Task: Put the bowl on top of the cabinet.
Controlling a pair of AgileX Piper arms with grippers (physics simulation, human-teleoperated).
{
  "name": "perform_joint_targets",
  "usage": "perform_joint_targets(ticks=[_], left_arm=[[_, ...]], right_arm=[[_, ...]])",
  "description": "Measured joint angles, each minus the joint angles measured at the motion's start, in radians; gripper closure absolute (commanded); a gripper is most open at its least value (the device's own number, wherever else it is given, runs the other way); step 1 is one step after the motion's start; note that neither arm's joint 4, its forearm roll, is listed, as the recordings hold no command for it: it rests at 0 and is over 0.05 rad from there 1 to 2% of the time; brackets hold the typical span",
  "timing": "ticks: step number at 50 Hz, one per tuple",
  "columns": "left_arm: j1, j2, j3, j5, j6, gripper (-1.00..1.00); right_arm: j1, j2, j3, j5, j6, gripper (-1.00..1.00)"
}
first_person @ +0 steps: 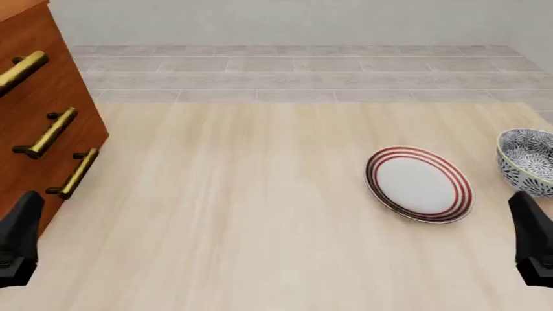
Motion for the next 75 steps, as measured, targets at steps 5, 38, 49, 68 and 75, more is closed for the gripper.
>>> perform_joint_targets(ticks=[5,38,49,68,75], left_arm=[[0.0,0.001,-0.001,0.0,0.0,-1.0],[0.002,0.002,-0.001,0.0,-0.002,-1.0],[0.003,0.005,-0.001,-0.002,-0.002,-1.0],[0.002,0.005,0.0,-0.005,0.002,-1.0],[0.002,0.008,0.0,-0.009,0.002,-1.0]], right_arm=[[0.0,0.002,-0.001,0.0,0.0,-1.0],[0.0,0.005,-0.004,-0.001,-0.001,-1.0],[0.009,0.019,-0.023,0.003,-0.01,-1.0],[-0.022,0.263,-0.238,0.103,-0.154,-1.0],[-0.046,0.366,-0.319,0.17,-0.237,-1.0]])
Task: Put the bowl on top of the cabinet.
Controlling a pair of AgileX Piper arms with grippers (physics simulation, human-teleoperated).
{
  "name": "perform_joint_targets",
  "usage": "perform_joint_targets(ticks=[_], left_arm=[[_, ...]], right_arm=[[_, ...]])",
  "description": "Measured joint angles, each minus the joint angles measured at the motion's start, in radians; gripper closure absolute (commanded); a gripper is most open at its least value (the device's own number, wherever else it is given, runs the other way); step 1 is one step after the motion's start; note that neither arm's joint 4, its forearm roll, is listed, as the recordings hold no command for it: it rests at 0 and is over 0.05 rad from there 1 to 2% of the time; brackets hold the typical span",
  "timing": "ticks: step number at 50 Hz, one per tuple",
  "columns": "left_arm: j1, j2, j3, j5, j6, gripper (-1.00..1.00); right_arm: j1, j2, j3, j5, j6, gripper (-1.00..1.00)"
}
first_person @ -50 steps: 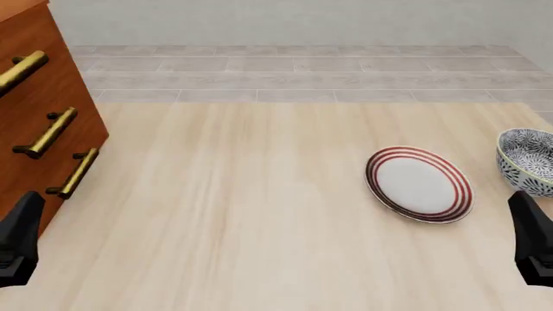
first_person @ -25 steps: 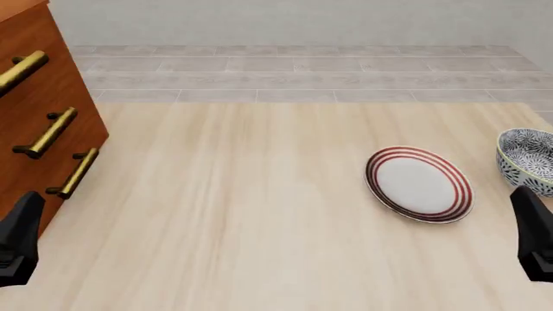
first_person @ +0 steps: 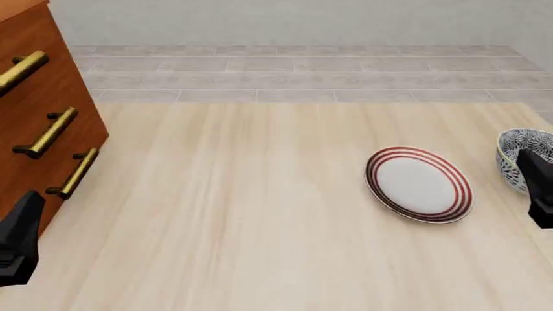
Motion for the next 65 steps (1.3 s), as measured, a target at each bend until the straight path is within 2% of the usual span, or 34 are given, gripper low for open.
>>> perform_joint_targets(ticks=[19,29,51,65], left_arm=[[0.0,0.0,0.0,0.001,-0.001,-1.0],[0.0,-0.002,-0.001,0.005,-0.002,-1.0],[0.0,-0.007,-0.001,0.01,-0.002,-1.0],[0.0,-0.007,0.0,0.01,-0.002,-1.0]], right_arm=[[-0.09,0.219,-0.154,0.143,-0.178,-1.0],[-0.165,0.303,-0.202,0.177,-0.267,-1.0],[-0.28,0.531,-0.245,0.085,-0.422,-1.0],[-0.309,0.669,-0.275,0.01,-0.489,-1.0]])
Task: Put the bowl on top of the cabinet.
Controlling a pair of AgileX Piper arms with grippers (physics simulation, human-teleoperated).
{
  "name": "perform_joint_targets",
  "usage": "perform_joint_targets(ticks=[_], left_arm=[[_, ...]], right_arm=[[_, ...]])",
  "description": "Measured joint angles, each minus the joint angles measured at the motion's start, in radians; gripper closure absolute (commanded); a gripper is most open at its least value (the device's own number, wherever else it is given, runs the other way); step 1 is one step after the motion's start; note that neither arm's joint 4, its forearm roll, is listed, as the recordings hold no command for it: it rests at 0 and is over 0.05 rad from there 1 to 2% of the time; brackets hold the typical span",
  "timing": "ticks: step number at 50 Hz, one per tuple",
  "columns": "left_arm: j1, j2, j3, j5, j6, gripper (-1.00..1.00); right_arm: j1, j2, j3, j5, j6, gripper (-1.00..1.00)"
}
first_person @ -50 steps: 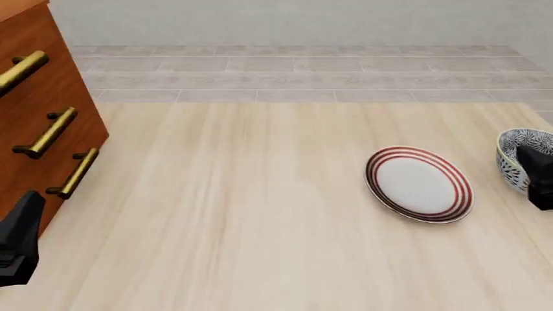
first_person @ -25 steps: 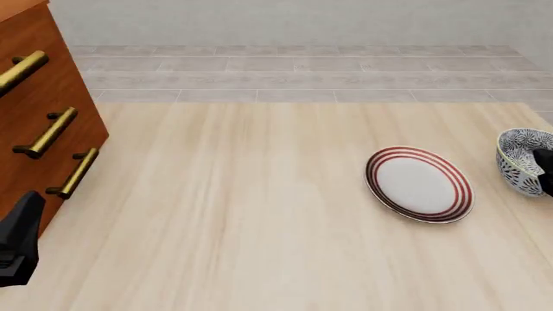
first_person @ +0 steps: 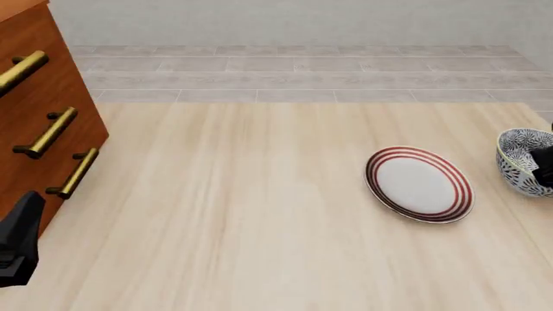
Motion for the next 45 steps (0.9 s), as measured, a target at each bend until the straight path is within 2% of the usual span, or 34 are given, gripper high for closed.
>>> perform_joint_targets(ticks=[18,45], left_arm=[[0.0,0.01,0.0,-0.01,-0.001,-1.0],[0.0,0.015,0.001,-0.016,0.0,-1.0]], right_arm=[[-0.014,0.156,-0.039,-0.086,-0.044,-1.0],[-0.008,0.312,-0.038,-0.183,-0.06,-1.0]])
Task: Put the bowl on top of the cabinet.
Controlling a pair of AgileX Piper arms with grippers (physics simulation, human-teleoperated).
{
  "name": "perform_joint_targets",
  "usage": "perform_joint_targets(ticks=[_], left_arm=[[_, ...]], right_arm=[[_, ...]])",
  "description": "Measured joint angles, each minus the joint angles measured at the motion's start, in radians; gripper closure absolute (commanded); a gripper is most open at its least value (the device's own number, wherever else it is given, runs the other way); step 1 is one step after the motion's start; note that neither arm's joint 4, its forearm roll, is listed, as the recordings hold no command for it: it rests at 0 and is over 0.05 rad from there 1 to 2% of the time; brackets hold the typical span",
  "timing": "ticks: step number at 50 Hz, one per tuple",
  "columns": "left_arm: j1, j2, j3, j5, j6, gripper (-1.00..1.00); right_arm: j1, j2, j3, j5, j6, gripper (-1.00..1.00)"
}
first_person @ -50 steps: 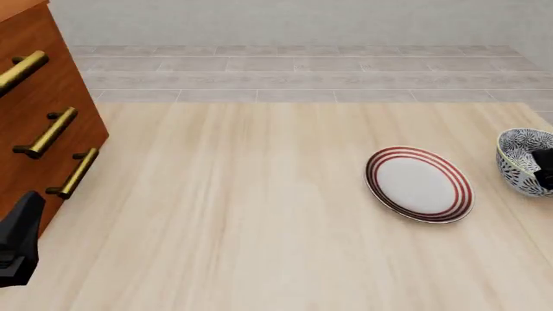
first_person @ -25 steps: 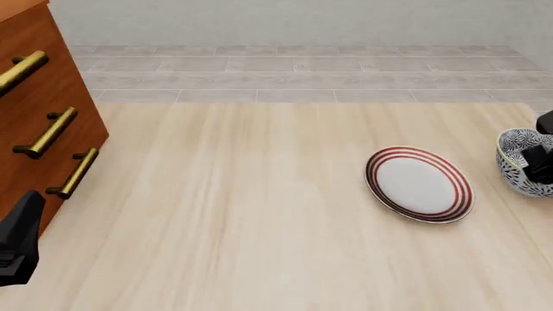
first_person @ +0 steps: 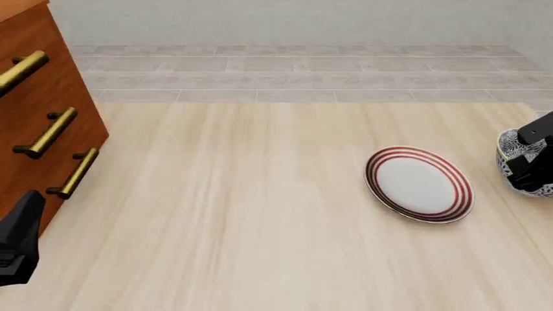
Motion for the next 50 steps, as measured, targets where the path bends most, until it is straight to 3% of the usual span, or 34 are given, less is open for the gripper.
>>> perform_joint_targets(ticks=[50], left_arm=[[0.0,-0.011,-0.004,0.012,0.003,-1.0]], right_arm=[[-0.028,0.186,-0.012,-0.117,-0.013,-1.0]])
